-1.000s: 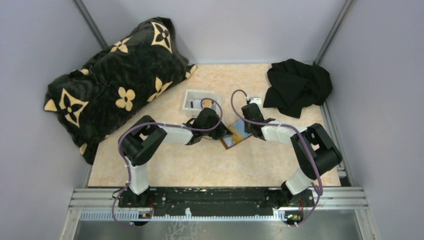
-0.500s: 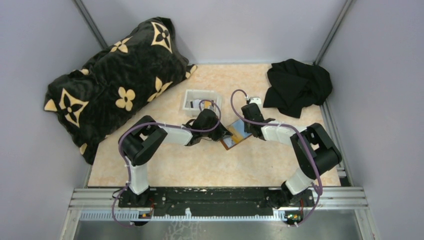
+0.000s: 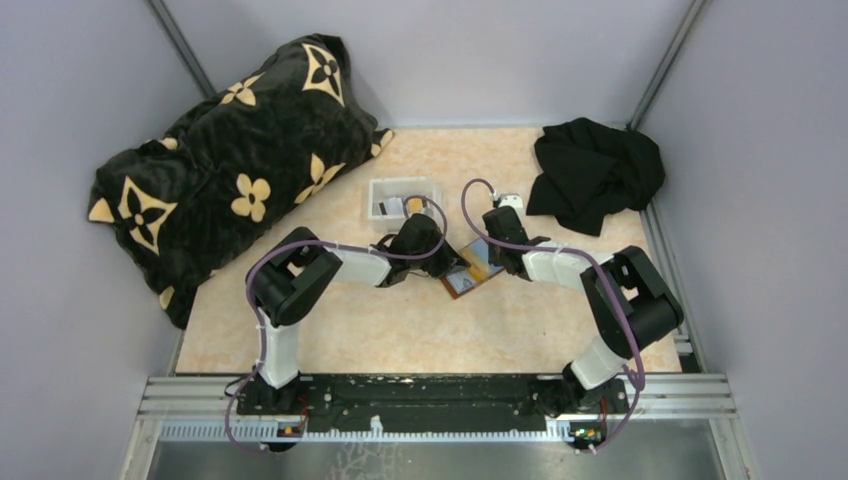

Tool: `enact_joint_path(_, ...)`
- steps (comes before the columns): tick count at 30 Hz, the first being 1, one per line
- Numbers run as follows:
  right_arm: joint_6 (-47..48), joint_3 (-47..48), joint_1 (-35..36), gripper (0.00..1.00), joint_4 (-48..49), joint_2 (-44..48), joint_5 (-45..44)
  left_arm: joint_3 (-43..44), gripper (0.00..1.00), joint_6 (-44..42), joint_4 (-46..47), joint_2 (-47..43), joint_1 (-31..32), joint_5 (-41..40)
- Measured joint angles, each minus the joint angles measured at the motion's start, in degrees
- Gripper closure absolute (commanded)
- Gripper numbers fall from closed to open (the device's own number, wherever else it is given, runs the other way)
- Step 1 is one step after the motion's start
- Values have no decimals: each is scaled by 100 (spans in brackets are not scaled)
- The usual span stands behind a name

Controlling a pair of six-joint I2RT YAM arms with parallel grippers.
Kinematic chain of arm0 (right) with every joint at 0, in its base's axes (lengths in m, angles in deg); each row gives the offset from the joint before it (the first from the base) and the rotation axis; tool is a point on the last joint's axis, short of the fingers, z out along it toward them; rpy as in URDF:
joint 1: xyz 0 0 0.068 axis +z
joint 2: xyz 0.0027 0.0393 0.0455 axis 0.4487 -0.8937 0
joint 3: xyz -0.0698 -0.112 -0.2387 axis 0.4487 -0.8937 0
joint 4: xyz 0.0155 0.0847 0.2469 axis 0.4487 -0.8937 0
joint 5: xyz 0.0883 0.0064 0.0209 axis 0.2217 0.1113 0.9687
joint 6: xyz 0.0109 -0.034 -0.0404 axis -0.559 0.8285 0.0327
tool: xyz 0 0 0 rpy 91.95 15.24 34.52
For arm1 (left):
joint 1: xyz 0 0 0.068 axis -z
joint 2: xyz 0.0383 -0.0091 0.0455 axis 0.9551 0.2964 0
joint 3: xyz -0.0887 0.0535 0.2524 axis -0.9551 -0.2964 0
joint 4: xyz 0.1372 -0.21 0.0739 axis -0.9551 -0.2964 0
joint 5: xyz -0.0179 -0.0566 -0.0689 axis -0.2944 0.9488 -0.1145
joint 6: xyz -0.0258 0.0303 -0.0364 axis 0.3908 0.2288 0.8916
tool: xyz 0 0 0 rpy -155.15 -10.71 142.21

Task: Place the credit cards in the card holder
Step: Insert the credit card into the card holder.

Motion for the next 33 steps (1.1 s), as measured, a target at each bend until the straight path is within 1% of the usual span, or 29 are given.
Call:
enact_joint_path(5, 4, 0, -17, 100, 22, -13, -9, 175, 100, -4, -37, 131, -17, 42)
enact_joint_path(9, 2, 2, -37, 100, 44, -24, -4, 229, 88, -4, -66, 166, -17, 39)
enact_joint_path(12, 2, 2, -37, 100, 46, -28, -4, 216, 84, -13, -83, 166, -17, 28)
enact_joint_path(14, 2, 4, -37, 100, 46, -28, -4, 214, 84, -22, -107, 166, -17, 13)
enact_joint_path(15, 2, 4, -37, 100, 46, -28, -4, 214, 84, -26, -118, 166, -17, 7)
enact_joint_path(16, 2, 4, -37, 100, 46, -28, -4, 214, 86, -31, -125, 164, -17, 4)
enact_joint_path(18, 2, 4, -37, 100, 46, -31, -4, 214, 99, -33, -133, 160, -17, 2)
enact_joint_path(19, 2, 9, -37, 100, 44, -33, -4, 205, 100, -46, -133, 153, -15, 2)
enact_joint_path(33, 2, 85, -35, 100, -13, -83, 2, -7, 100, -59, -151, -44, 48, -76)
